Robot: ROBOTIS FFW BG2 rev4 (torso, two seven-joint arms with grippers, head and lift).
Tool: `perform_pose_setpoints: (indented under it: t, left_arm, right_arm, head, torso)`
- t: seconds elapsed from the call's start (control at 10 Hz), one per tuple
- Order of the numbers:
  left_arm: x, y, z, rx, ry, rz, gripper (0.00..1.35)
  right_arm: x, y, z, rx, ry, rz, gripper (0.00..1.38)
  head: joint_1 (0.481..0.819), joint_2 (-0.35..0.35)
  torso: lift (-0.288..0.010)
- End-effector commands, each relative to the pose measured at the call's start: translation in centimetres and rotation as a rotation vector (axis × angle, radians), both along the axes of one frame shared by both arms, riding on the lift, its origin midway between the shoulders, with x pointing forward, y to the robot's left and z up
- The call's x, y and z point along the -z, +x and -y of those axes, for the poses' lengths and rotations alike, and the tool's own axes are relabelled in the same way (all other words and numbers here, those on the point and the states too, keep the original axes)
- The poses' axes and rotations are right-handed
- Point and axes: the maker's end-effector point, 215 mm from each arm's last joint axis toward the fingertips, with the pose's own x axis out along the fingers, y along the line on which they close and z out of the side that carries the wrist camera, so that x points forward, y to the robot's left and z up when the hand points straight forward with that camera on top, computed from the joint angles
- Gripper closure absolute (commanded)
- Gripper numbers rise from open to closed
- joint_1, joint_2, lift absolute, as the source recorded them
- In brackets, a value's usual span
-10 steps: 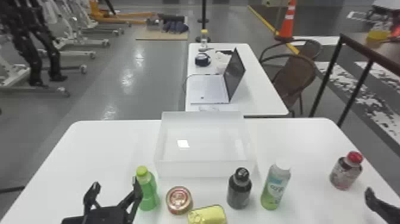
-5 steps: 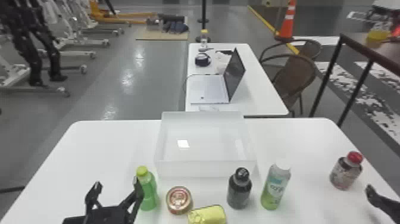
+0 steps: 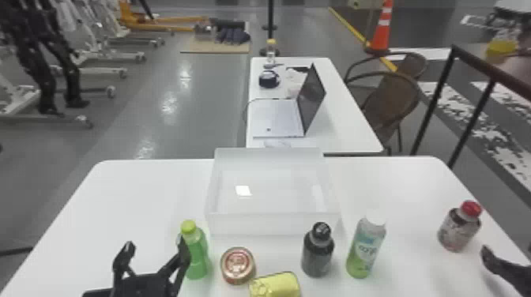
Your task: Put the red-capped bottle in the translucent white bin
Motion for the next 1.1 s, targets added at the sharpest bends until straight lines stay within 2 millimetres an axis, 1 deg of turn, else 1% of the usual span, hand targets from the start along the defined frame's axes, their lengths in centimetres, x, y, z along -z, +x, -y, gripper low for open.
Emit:
perform_pose_setpoints:
  t: [0.0, 0.1, 0.3, 0.5, 0.7, 0.9, 1.0]
  left_arm:
    - [-0.2, 0.1, 0.0, 0.001, -0.001, 0.007, 0.30]
    - [-0.1, 0.1, 0.1, 0.000, -0.004, 0.007, 0.30]
    - [-0.2, 0.2, 0.2, 0.005, -0.003, 0.012, 0.30]
    - [-0.3, 0.2, 0.3, 0.009, -0.004, 0.016, 0.30]
    - [-0.3, 0.3, 0.4, 0.009, -0.006, 0.017, 0.30]
    - [-0.4, 0.4, 0.5, 0.017, -0.007, 0.023, 0.30]
    - [-0.3, 0.4, 0.5, 0.017, -0.007, 0.022, 0.30]
  right_arm:
    - [-0.1, 0.4, 0.2, -0.003, -0.005, -0.009, 0.17]
    - [0.2, 0.5, 0.2, -0.007, -0.006, -0.020, 0.17]
    - [0.5, 1.4, -0.5, -0.032, 0.011, -0.030, 0.17]
    - [0.6, 2.4, -2.9, -0.090, 0.028, -0.034, 0.17]
    - [0.3, 3.4, -4.4, -0.130, 0.038, -0.035, 0.17]
    - [-0.8, 4.6, -4.7, -0.143, 0.016, -0.025, 0.17]
    - [-1.0, 5.0, -4.8, -0.146, 0.008, -0.027, 0.17]
  head:
    - [0.549, 0.000]
    - [0.549, 0.000]
    - [0.549, 0.000]
    - [0.549, 0.000]
    - [0.549, 0.000]
    - [0.549, 0.000]
    - [0.549, 0.000]
  torso:
    - [-0.100]
    - [-0.100]
    - [-0.100]
    - [-0.100]
    - [-0.100]
    - [-0.100]
    - [-0.100]
